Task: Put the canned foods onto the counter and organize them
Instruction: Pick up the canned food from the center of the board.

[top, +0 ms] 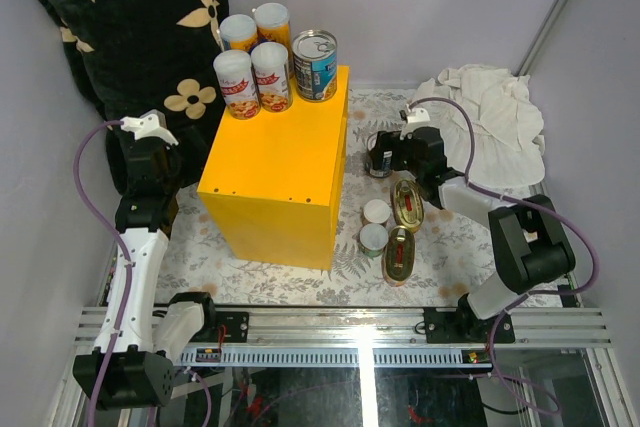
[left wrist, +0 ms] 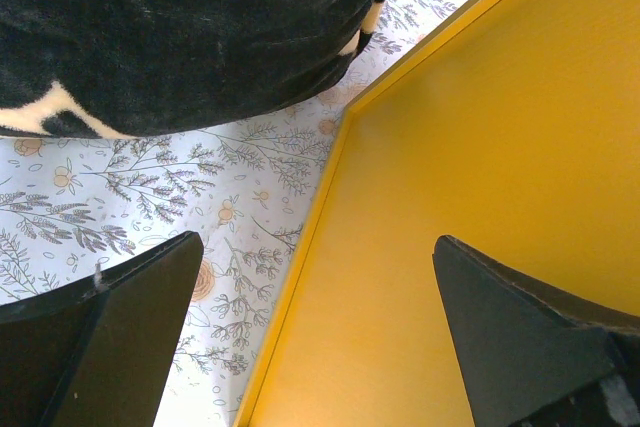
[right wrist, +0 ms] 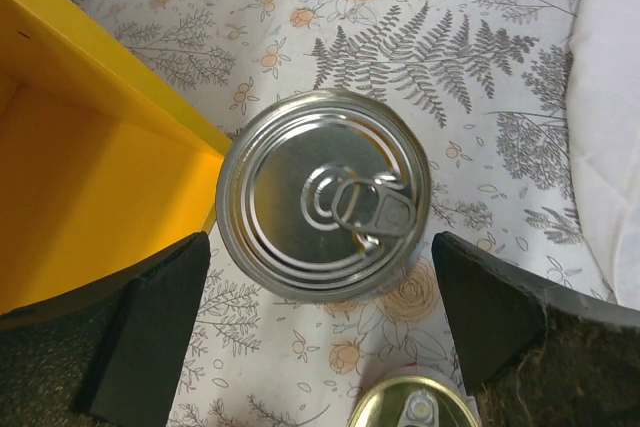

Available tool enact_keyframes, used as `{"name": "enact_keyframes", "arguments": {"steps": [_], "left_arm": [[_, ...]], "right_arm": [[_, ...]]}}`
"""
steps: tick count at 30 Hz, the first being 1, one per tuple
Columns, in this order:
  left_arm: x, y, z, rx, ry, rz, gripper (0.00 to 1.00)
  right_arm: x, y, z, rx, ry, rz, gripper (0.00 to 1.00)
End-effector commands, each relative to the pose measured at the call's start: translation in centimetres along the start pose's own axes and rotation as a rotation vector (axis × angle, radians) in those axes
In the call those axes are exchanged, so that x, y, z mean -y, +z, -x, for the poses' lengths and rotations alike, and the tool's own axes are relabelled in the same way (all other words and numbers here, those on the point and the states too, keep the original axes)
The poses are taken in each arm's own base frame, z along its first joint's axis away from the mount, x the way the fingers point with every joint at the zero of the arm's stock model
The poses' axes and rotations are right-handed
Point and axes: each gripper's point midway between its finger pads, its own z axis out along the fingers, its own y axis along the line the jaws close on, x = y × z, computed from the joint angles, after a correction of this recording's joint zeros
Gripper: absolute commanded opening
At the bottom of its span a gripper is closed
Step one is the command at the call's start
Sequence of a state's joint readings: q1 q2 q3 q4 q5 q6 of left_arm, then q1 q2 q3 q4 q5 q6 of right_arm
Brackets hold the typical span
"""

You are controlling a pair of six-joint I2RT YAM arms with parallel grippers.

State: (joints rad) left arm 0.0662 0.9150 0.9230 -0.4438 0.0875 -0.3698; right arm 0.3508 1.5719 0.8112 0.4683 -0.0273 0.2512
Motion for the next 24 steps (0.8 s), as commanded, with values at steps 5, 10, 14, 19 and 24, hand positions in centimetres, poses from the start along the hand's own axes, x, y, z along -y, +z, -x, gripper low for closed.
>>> {"name": "enact_keyframes", "arguments": {"steps": [5, 10, 14, 19, 24], "left_arm": [[1.9, 0.0, -0.8, -0.027, 0.017, -0.092, 1.0], [1.9, 0.1, -0.8, -0.03, 0.018, -0.093, 1.0], [1.9, 0.3, -0.9, -0.036, 0.018, -0.093, 1.0], [1.9, 0.3, -1.0, -0.041, 0.019, -0.093, 1.0], [1.8, 0.5, -1.0, -0.044, 0.02, -0.09, 1.0]], "right_arm": [[-0.5, 2.3, 1.0, -0.055, -0.081, 0.022, 1.0], [0.6, 3.7, 0.4, -0.082, -0.097, -0.031, 0.99], [0.7, 4.4, 0.8, -0.058, -0.095, -0.042, 0.99], [1.6, 5.4, 0.7, -0.06, -0.115, -0.111, 1.0], [2.4, 5.8, 1.2, -0.019, -0.085, -0.165, 1.0]]}}
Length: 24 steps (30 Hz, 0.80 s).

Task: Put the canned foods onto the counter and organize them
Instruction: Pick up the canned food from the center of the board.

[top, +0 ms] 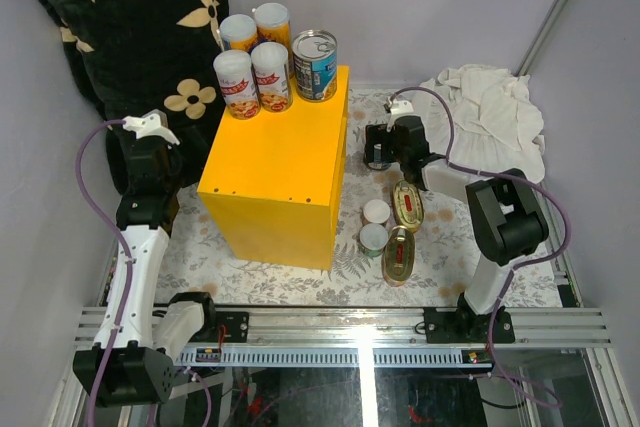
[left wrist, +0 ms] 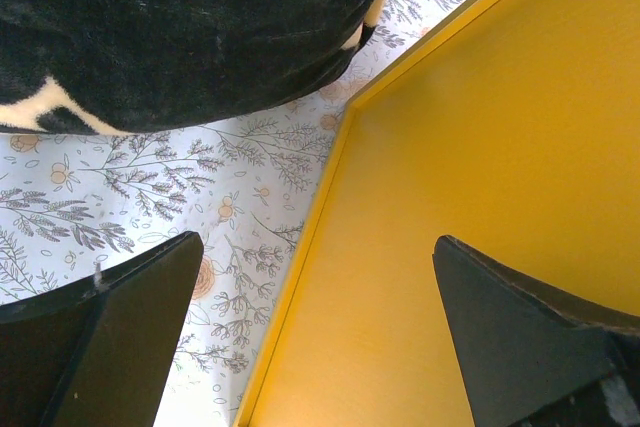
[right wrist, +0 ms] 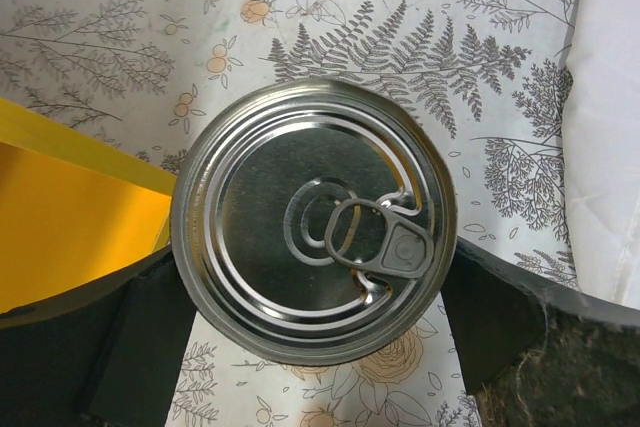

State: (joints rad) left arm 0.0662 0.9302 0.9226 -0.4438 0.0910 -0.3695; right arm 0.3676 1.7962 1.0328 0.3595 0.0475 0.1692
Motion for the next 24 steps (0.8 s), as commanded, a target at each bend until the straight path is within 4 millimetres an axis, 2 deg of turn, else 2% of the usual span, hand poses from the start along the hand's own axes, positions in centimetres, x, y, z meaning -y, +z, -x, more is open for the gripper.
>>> {"name": "enact_keyframes", "arguments": {"steps": [1, 5, 9, 12, 18, 22, 24], "left_arm": [[1.9, 0.1, -0.8, -0.03, 0.022, -0.094, 1.0], [1.8, 0.2, -0.7, -0.03, 0.023, -0.09, 1.0], [1.8, 0.2, -0.8, -0.033, 0.023, -0.088, 1.0], [1.8, 0.2, -0.8, -0.033, 0.023, -0.088, 1.0], [1.9, 0.1, -0.8, -0.031, 0.025, -0.089, 1.0], [1.8, 0.0, -0.7, -0.025, 0.026, -0.088, 1.0], [1.9, -0.1, -0.6, -0.022, 0.026, -0.089, 1.0]], "right_arm": [[1.5, 0.7, 2.2, 0.077, 0.018, -0.105, 0.99], [2.3, 1.0, 2.7, 0.096, 0.037, -0.155, 0.91], [2.3, 0.7, 3.5, 0.144, 0.045, -0.153, 0.73], [2.1, 0.3, 4.3, 0.189, 0.026, -0.135, 0.67], [1.3, -2.4, 7.2, 0.298, 0.009, -0.085, 0.56], [1.3, -5.2, 9.3, 0.346, 0.029, -0.09, 0.32], [1.2, -6.4, 10.0, 0.365, 0.038, -0.087, 0.3]]}}
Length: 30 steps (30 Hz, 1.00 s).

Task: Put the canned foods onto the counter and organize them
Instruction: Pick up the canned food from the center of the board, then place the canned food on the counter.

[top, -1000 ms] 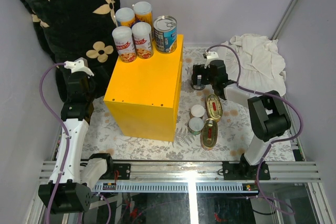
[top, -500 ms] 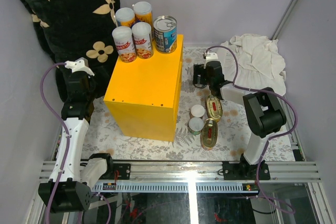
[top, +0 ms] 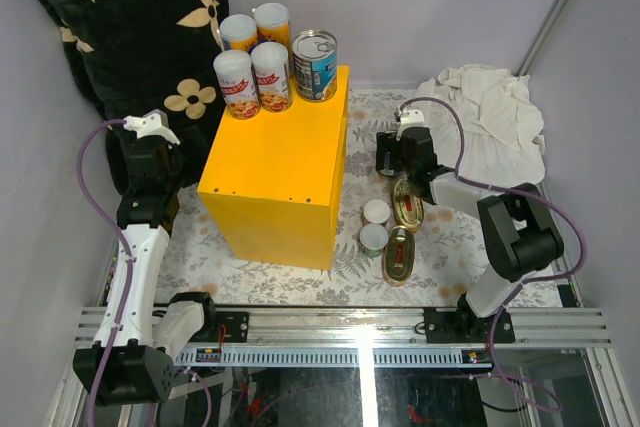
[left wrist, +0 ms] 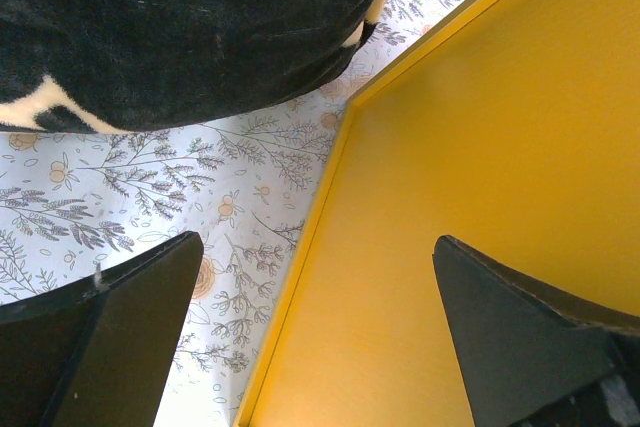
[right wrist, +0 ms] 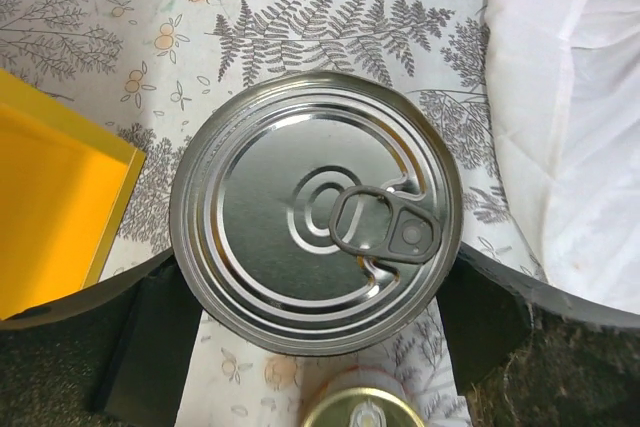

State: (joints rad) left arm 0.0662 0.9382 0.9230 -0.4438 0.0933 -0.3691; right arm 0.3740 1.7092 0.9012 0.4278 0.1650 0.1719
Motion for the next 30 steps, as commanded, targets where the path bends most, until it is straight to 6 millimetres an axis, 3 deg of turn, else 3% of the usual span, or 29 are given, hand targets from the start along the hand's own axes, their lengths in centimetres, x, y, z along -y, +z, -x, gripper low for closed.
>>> {"name": "enact_keyframes", "arguments": {"steps": [1, 13, 20, 30], "left_arm": [[1.9, -0.3, -0.5, -0.013, 0.026, -0.09, 1.0], [2.1, -0.5, -0.4, -0.008, 0.029, -0.098, 1.0], [2.3, -0.6, -0.3, -0.005, 0.029, -0.106, 1.0], [2.4, -0.6, -0.2, -0.006, 0.024, -0.108, 1.0]], "right_arm": [[-0.3, -4.5, 11.4, 0.335, 0.059, 0.021, 0.29], [0.1, -12.8, 17.9, 0.493, 0.073, 0.046, 0.24], [-1.4, -21.2, 23.9, 0.568, 0.049, 0.163, 0.28], [-6.8, -33.2, 30.6, 0.663, -0.006, 0.534, 0.31]]}}
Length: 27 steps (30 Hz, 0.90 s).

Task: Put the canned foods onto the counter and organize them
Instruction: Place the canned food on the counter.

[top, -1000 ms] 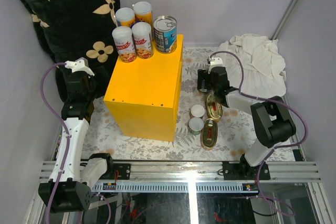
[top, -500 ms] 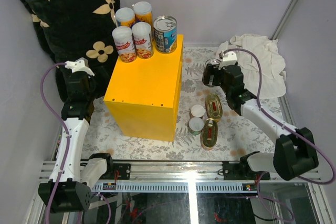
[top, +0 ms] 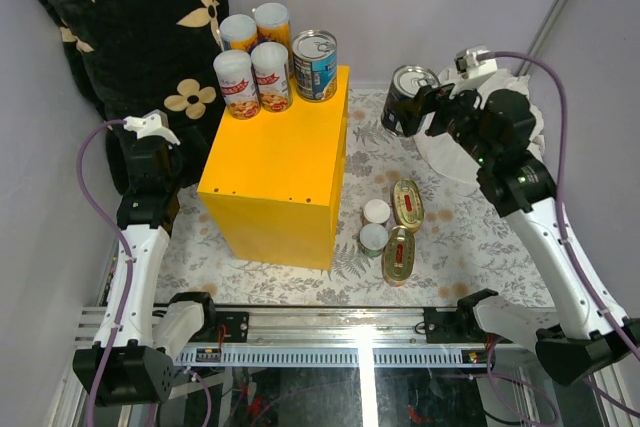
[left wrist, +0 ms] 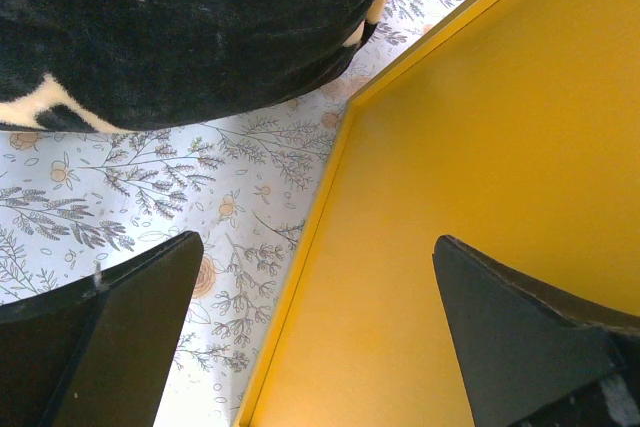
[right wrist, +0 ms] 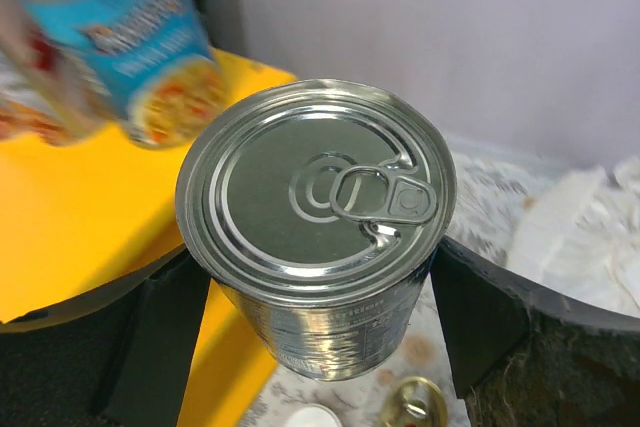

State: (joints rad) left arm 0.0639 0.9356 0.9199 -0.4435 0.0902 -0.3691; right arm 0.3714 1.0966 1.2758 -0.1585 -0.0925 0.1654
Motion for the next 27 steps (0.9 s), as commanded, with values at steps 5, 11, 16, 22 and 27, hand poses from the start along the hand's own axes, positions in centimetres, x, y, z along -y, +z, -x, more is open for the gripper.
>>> {"name": "enact_keyframes", "arguments": {"steps": [5, 11, 16, 22, 27], "left_arm": [[2.5, -0.6, -0.2, -0.006, 0.021, -0.112, 1.0], [2.4, -0.6, -0.2, -0.004, 0.021, -0.11, 1.0], [2.4, -0.8, -0.1, 0.002, 0.023, -0.106, 1.0], [2.3, -0.8, -0.1, 0.003, 0.028, -0.102, 1.0], [2.2, -0.8, -0.1, 0.004, 0.029, -0.099, 1.0]], "right_arm": [[-9.0, -8.0, 15.2, 0.368, 0.029, 0.405, 0.32], [-12.4, -8.4, 17.8, 0.397, 0.111, 0.614, 0.3], [-14.9, -6.1, 16.7, 0.356, 0.112, 0.677, 0.3], [-18.2, -4.1, 15.7, 0.315, 0.075, 0.722, 0.31], [-19.4, -2.7, 14.6, 0.295, 0.066, 0.733, 0.31]]}}
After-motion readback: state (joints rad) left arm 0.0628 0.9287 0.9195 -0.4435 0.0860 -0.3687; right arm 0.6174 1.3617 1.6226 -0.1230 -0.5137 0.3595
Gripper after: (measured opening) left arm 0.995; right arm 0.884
